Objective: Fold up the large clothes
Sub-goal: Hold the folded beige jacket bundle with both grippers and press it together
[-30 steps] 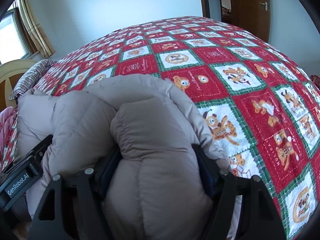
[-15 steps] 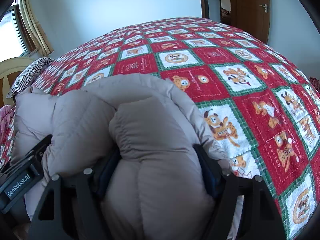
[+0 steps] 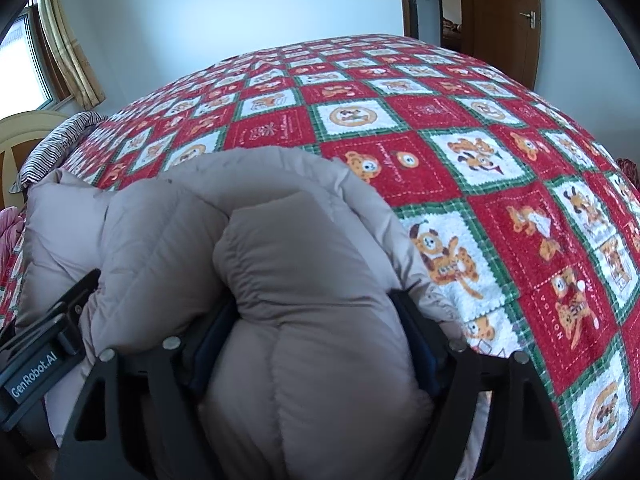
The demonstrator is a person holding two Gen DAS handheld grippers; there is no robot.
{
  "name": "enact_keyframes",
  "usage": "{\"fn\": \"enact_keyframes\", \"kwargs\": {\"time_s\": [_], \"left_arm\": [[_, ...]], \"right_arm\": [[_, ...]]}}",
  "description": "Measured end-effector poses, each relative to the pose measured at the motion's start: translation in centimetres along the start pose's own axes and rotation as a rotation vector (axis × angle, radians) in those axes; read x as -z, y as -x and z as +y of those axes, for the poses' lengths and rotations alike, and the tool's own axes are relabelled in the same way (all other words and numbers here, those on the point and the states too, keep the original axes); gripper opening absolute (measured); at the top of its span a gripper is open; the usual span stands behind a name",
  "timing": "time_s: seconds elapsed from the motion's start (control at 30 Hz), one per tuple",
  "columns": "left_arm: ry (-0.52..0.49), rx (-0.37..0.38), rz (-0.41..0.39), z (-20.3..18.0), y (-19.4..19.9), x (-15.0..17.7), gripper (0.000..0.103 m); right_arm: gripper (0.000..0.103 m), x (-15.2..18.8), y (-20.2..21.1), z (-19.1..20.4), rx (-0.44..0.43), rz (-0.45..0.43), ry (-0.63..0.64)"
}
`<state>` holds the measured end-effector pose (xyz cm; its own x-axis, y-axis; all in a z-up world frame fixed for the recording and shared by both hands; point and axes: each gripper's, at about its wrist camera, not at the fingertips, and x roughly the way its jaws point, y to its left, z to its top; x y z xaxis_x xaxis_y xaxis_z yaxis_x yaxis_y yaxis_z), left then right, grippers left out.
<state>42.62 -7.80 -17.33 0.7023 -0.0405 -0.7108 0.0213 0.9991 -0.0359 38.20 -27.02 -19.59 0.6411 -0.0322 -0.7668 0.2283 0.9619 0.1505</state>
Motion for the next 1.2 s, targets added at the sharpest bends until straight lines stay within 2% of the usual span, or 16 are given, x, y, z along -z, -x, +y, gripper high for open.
{"fn": "enact_keyframes", "kwargs": {"time_s": [0.53,0.8,0.93,1.0,1.13,1.2], "left_arm": [[-0.013,-0.013,0.021,-0.1,-0.1,-0.3,0.103],[-0.013,-0.021,0.022,0.1,2.4,0.3,0.103],[0.034,0.018,0.027,0.7,4.5,1.6,0.102],[0.027,0.021,-0.001,0.8,5.2,2.3,0.102],[0.076,0.064,0.019,1.6,3.6,2.3,0.102],[0.071,0.056,0.014,1.3,3.3,2.4,0.102]], "right_arm": [[0.082,-0.3,-0.3,-0.2,-0.007,0.015,0.008],[0.082,-0.1,0.0,-0.1,-0.006,0.021,0.03],[0.082,0.0,0.1,-0.6,-0.031,0.01,0.011],[0.082,0.0,0.1,-0.6,-0.032,0.007,0.011],[0.082,-0.1,0.2,-0.5,-0.034,0.006,0.009],[0.082,-0.1,0.1,-0.5,-0.032,0.011,0.011]]}}
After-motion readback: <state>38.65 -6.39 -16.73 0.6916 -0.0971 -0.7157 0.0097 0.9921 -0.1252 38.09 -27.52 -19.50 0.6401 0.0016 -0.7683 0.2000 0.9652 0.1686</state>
